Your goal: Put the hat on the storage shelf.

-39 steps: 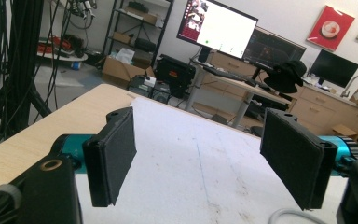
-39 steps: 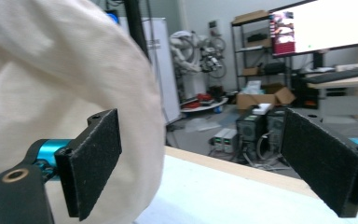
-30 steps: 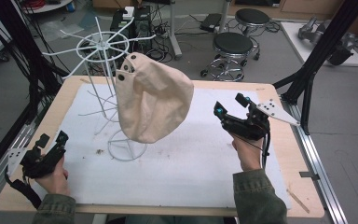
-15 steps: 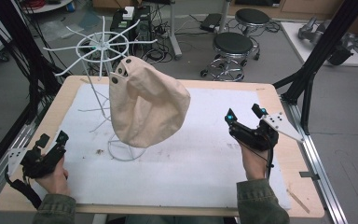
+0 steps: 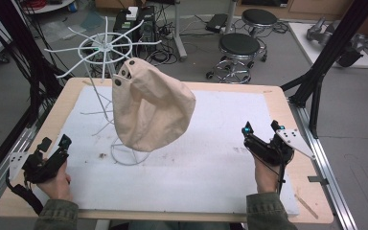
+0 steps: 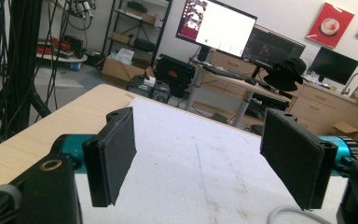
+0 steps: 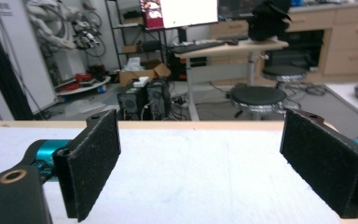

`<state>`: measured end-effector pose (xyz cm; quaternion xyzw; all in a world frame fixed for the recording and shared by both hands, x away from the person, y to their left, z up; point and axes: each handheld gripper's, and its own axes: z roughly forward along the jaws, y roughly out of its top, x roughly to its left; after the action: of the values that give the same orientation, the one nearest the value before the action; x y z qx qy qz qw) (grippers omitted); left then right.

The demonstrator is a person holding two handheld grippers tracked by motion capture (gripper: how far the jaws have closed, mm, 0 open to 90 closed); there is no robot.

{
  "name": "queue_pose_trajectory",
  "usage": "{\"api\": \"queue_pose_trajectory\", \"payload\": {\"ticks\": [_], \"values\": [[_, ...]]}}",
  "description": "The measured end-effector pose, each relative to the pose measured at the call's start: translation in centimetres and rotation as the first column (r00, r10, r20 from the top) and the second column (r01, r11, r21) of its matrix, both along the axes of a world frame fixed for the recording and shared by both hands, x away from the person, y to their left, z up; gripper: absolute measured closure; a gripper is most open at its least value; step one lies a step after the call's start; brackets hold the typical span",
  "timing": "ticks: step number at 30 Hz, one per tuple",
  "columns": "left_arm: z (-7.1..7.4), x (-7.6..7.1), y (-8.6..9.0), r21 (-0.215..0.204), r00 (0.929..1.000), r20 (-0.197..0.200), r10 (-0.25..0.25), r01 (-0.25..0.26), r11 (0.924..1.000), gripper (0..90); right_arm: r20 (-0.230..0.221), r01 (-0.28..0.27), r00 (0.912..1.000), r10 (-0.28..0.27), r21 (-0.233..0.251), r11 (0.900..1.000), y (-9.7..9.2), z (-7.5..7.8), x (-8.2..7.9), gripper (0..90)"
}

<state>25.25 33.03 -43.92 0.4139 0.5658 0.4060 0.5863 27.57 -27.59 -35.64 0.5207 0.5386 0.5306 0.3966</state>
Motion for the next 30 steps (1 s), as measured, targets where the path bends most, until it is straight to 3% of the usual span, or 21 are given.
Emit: {"api": "queue_pose_trajectory", "payload": {"ticks": [7,12,26,27,30], "values": [[0.0,0.0,0.0,0.005,1.0000,0.001,0.005,-0.005,1.0000,26.6,-0.050,0.069,0.9963,-0.069,-0.001,0.9976,-2.0,-2.2,-0.9,11.3],[0.0,0.0,-0.2,0.008,1.0000,-0.001,-0.001,0.001,1.0000,26.6,-0.070,0.075,0.9947,-0.075,-0.010,0.9971,-2.3,-3.3,-1.1,11.3],[0.0,0.1,-0.3,0.013,1.0000,-0.007,-0.005,0.005,0.9999,26.6,-0.091,0.073,0.9930,-0.075,-0.018,0.9972,-2.2,-5.2,-1.5,11.2],[0.0,0.1,-0.3,0.014,1.0000,-0.007,-0.005,0.005,0.9999,26.6,-0.087,0.074,0.9935,-0.074,-0.002,0.9972,-2.2,-5.3,-1.6,11.2],[0.0,0.1,-0.4,0.019,0.9999,-0.008,-0.009,0.009,0.9998,26.6,-0.063,0.083,0.9945,-0.084,-0.014,0.9964,-2.1,-5.2,-1.7,11.3]]}}
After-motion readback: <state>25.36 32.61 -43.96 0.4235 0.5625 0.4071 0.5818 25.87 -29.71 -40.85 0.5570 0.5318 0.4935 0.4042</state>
